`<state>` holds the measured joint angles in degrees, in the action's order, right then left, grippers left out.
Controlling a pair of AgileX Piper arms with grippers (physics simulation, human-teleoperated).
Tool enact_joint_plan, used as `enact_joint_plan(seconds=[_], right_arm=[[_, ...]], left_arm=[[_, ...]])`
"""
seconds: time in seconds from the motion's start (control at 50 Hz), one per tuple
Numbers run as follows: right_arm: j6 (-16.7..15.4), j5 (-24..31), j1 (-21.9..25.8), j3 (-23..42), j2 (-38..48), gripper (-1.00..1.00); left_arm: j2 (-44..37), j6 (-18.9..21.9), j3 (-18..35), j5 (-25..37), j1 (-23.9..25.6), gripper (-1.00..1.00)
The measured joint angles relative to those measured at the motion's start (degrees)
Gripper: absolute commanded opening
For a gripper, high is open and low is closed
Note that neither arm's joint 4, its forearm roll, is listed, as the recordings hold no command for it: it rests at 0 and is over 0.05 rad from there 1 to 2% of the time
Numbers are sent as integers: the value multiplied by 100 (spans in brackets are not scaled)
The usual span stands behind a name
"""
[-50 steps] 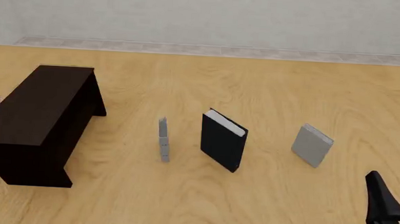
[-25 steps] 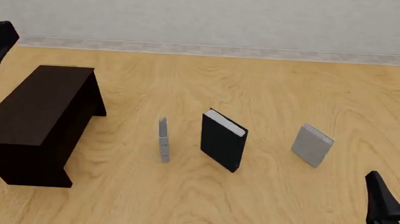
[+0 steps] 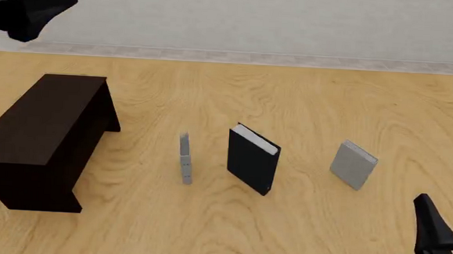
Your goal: Pick up the book in the middle and place it on the cabinet shelf.
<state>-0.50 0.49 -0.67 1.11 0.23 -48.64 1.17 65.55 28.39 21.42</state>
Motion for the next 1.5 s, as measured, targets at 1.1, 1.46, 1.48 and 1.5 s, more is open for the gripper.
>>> enact_joint_plan(seconds=[1.1,1.46,1.48,1.5], right_arm=[[3,6,0,4,0,100],[2,10,0,3,-5,100],[0,9,0,4,-6,100],[-1,10,0,5,-6,100]], left_arm=[[-3731,3004,3480,2244,1881,100],[-3941,4350,3827,3331,2460,100],[-3973,4398,3904,3401,2487,100],[-4001,4444,3973,3464,2513,100]])
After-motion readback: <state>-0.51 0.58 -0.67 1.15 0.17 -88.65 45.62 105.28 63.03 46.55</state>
